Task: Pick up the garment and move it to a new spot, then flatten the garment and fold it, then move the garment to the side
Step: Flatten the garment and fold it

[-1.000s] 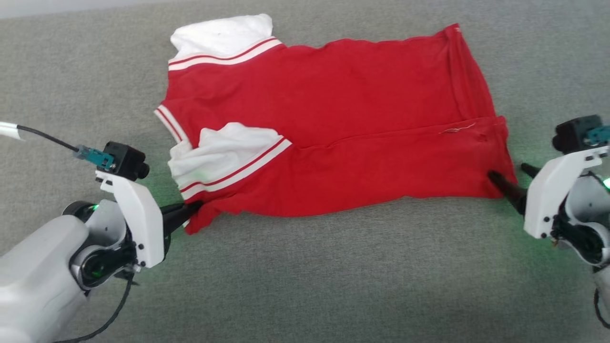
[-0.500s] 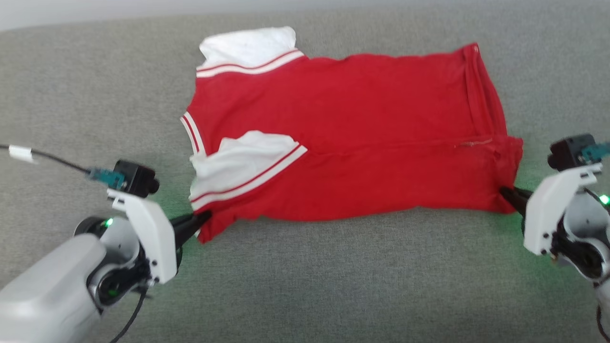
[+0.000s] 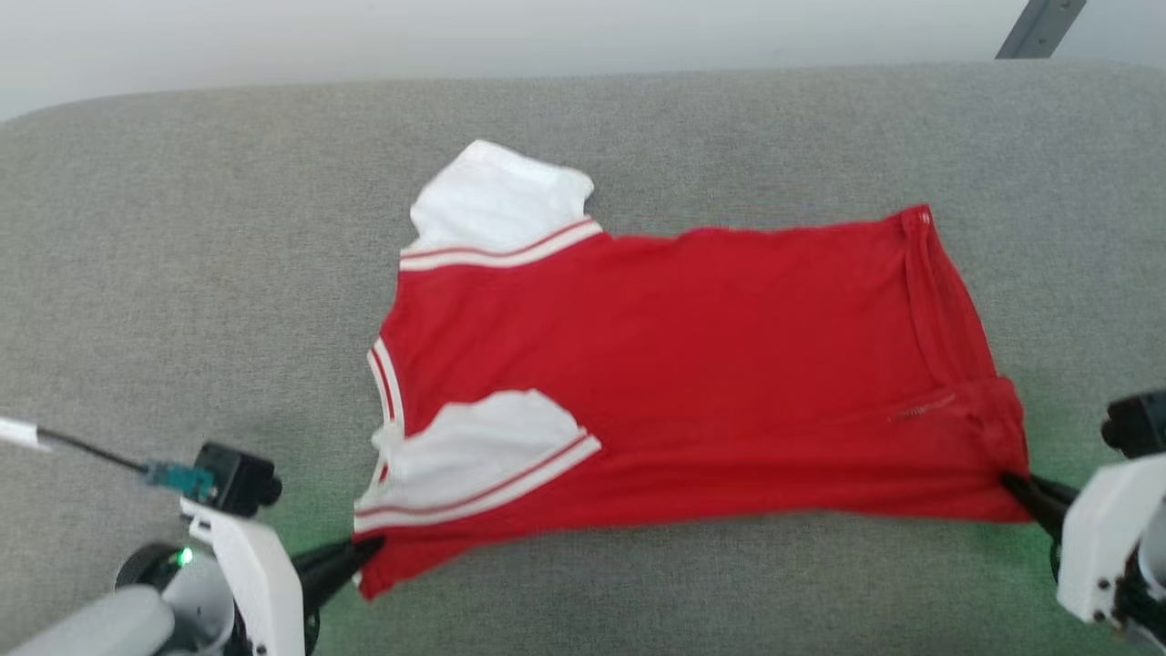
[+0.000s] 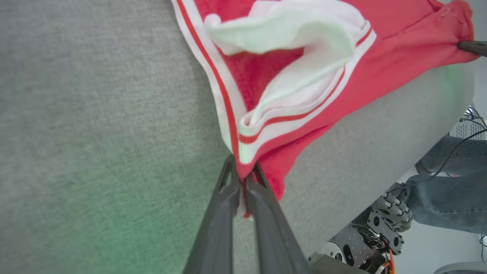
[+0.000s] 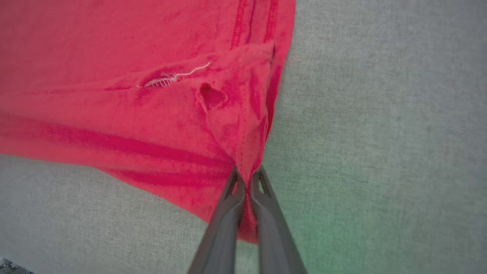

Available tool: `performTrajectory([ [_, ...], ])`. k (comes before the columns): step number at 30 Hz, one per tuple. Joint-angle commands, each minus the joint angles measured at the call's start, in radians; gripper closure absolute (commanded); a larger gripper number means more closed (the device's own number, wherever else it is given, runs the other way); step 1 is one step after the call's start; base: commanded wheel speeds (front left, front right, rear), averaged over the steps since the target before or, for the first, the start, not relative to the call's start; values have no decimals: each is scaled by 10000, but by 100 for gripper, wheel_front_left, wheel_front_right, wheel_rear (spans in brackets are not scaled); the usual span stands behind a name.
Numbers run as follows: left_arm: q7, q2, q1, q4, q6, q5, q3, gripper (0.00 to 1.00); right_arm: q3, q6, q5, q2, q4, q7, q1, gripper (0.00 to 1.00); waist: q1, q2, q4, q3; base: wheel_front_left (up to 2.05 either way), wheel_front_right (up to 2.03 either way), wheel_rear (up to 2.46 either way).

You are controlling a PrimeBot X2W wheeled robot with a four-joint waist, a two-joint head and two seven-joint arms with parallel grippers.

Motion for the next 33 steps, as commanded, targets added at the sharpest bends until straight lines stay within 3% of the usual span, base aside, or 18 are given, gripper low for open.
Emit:
performTrajectory([
  [1,-79,133,167,-131,128,-40,-6,100,-193,-17,-69,2,-143,35,219,100,0,0,8,-19,0,0,0],
  [5,-365,328,519,-673,444,-103,45,100,-759,-19,-293,306,-725,69,826,100,0,0,5,-28,0,0,0],
  [6,-428,342,545,-747,509,-108,69,91,-873,-19,-373,380,-832,22,908,69,0,0,2,-35,0,0,0],
  [7,-466,356,555,-814,550,-95,85,71,-986,-19,-482,459,-915,-7,966,21,0,0,-1,-28,0,0,0],
  [8,-520,366,567,-871,617,-60,106,55,-1087,-19,-591,539,-986,11,1009,0,0,0,-6,-21,0,0,0],
  [9,-594,377,552,-926,638,29,130,19,-1192,-19,-722,611,-1078,11,1038,0,0,0,-13,-15,0,0,0],
  [10,-698,382,526,-974,693,102,146,0,-1298,-17,-861,705,-1192,-45,1049,0,0,0,-25,-6,0,0,0],
  [15,-1236,541,412,-1175,944,264,450,0,-1889,-11,-1625,1250,-1818,-883,1103,0,0,0,-166,58,0,0,0],
  [21,-2821,415,-205,-797,1242,727,1330,0,-1840,-10,-3072,2358,-2330,-3570,897,0,0,0,-806,168,0,0,0],
  [28,-3249,6,-1594,690,750,638,2325,0,-1009,-11,-3653,3425,-2048,-5754,122,0,0,0,-2102,396,0,0,0],
  [33,-2340,-109,-2958,2172,489,488,2563,0,-379,-11,-3565,3770,-1719,-6477,-274,0,0,0,-3063,785,0,0,0],
])
